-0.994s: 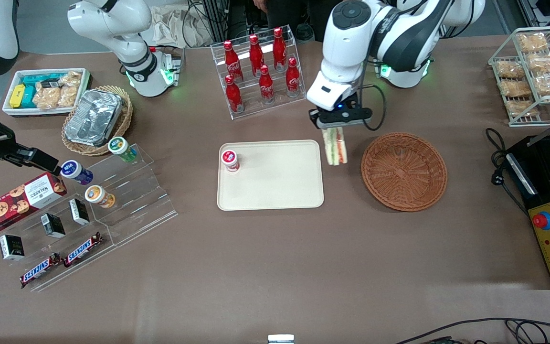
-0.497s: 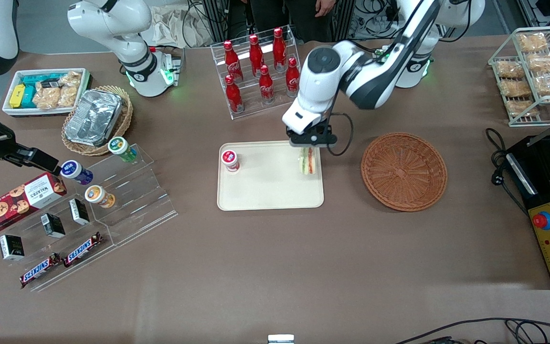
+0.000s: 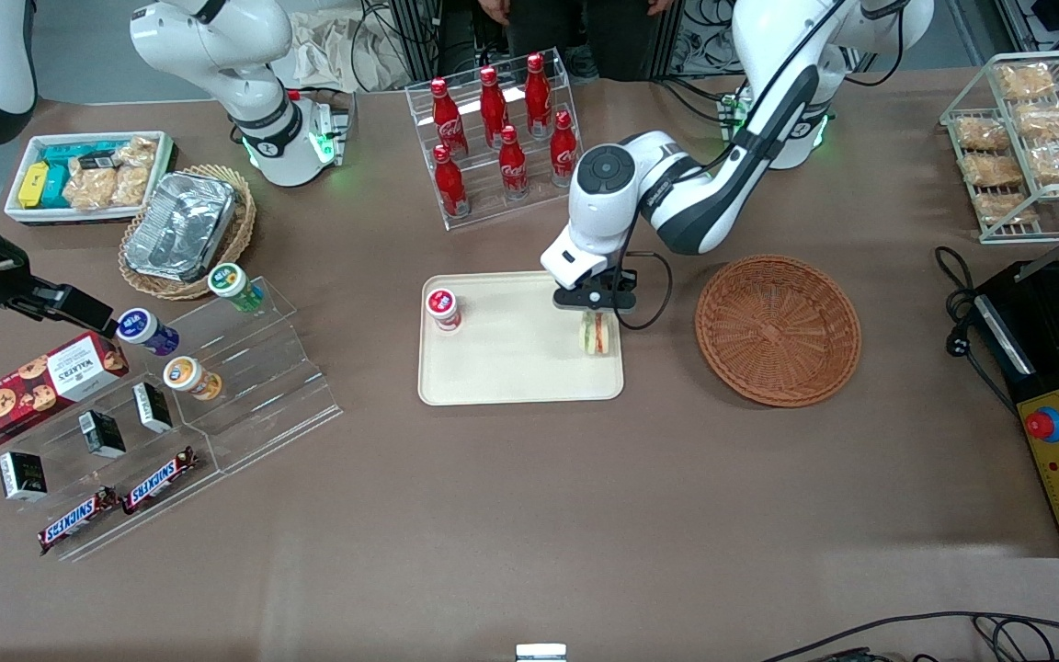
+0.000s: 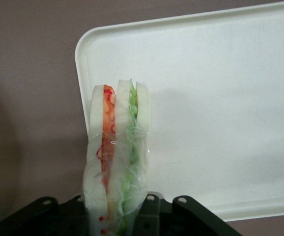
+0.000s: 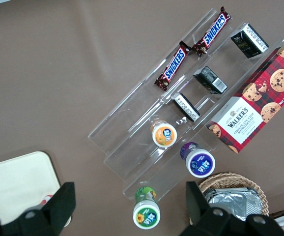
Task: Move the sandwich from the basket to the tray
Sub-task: 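Lower the sandwich onto the tray and open the left gripper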
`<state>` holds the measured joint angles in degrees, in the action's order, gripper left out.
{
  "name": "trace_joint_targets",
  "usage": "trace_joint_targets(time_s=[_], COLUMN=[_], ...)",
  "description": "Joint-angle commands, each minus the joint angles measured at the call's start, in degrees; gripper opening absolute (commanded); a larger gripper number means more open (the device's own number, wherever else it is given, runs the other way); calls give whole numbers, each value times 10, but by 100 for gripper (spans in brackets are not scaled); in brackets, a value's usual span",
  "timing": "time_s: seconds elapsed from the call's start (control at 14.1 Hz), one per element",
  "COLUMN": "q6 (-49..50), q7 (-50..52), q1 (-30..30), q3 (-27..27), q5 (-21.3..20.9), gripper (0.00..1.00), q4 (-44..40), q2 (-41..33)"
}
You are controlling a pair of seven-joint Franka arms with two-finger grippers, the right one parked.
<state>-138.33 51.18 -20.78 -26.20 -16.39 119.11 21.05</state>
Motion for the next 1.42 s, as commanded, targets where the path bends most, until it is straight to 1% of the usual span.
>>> trace_joint_targets(time_s=[0.0, 0.21, 0.5, 0.57, 0.64, 0.71, 0.78, 1.06, 1.21, 1.35], q6=[-39, -51, -57, -57, -57, -57, -57, -57, -46, -13], q7=[1, 1, 3, 3, 3, 4, 4, 1, -1, 0], q1=[-2, -4, -2, -2, -2, -4, -4, -1, 3, 13], q3=[2, 15, 17, 17, 17, 17, 17, 17, 17, 17], q5=[-38, -42, -41, -41, -41, -40, -40, -40, -37, -40], gripper=[0, 0, 0, 16, 57, 89, 99, 99, 99, 99], q4=[5, 7, 8, 7, 5, 3, 2, -3, -12, -28], q2=[28, 44, 49, 51, 53, 54, 54, 50, 19, -20])
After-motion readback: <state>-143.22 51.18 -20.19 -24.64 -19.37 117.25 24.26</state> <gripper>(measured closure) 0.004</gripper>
